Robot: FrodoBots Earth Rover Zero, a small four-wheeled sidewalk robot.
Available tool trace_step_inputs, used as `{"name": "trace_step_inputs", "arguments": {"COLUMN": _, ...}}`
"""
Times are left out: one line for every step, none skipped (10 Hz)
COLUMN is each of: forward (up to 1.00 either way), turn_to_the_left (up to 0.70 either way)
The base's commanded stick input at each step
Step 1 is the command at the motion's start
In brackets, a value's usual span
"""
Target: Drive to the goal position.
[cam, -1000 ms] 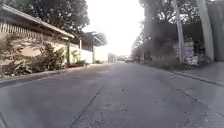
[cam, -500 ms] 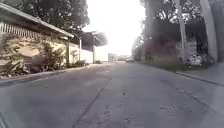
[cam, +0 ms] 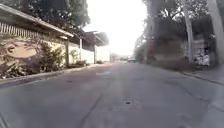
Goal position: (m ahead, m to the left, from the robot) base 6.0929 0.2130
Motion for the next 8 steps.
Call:
{"name": "trace_step_inputs", "arguments": {"forward": 0.00, "turn_to_the_left": 0.00}}
{"name": "trace_step_inputs", "arguments": {"forward": 0.00, "turn_to_the_left": 0.00}}
{"name": "trace_step_inputs", "arguments": {"forward": 0.00, "turn_to_the_left": 0.00}}
{"name": "trace_step_inputs", "arguments": {"forward": 0.00, "turn_to_the_left": 0.00}}
{"name": "trace_step_inputs", "arguments": {"forward": 0.00, "turn_to_the_left": 0.00}}
{"name": "trace_step_inputs", "arguments": {"forward": 0.00, "turn_to_the_left": 0.00}}
{"name": "trace_step_inputs", "arguments": {"forward": 0.50, "turn_to_the_left": 0.00}}
{"name": "trace_step_inputs", "arguments": {"forward": 1.00, "turn_to_the_left": 0.00}}
